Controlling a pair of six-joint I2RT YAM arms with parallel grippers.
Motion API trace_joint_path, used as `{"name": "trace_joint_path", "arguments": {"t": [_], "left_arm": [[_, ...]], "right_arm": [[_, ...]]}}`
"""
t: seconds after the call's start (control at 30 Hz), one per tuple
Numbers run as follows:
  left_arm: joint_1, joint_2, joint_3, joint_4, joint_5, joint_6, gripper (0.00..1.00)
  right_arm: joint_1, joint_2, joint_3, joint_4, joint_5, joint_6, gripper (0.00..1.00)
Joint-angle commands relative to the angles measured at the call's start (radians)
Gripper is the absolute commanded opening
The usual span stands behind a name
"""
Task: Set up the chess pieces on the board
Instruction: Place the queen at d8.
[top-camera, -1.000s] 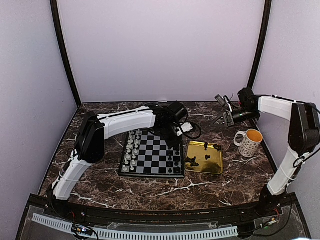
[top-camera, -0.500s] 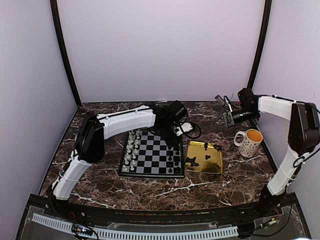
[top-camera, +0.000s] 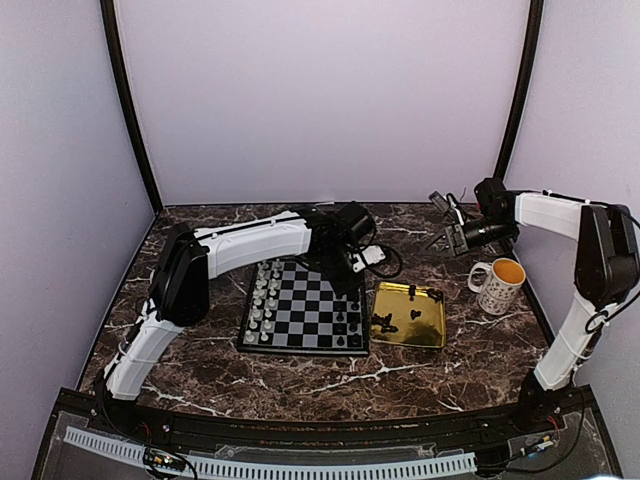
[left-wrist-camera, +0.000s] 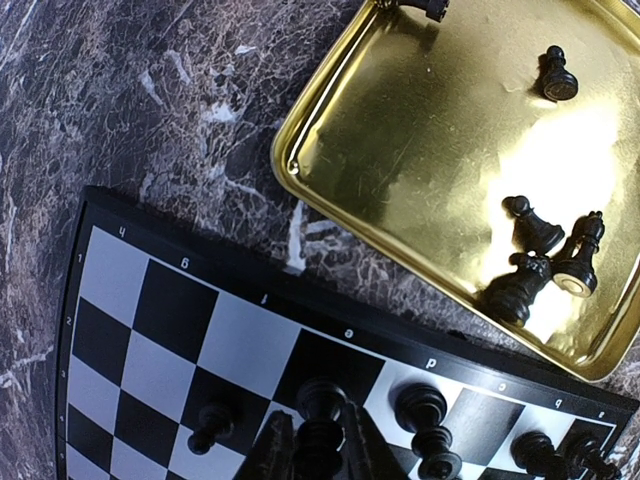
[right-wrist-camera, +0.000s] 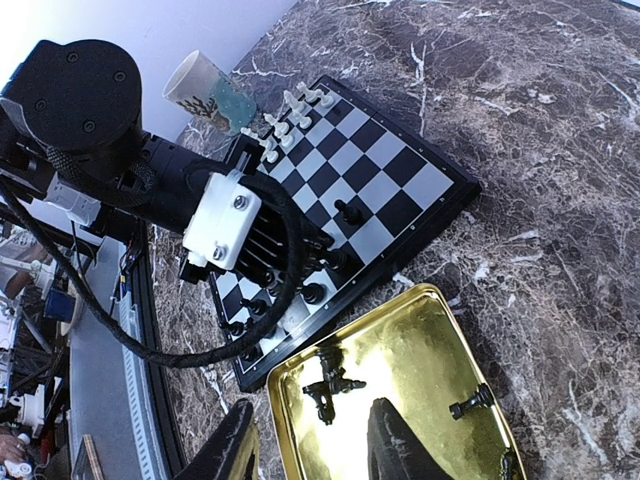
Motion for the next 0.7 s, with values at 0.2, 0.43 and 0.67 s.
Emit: {"name": "trace_joint_path", "arguments": {"t": [0.2,0.43,0.67], "left_arm": [[-0.004,0.000,0.028,-0.019,0.000,0.007,0.25],[-0.004,-0.001,0.030,-0.005,0.045,0.003,0.19],[-0.004,0.000,0.030,0.015,0.058,-0.001,0.14]], "right_arm": [[-0.004,0.016,0.030,-0.013,-0.020,-0.020,0.37],[-0.005,0.020,0.032,-0.017,-0.021,-0.023,0.37],[-0.004,0.021,0.033,-0.021,-0.022,-0.025,0.36]]}}
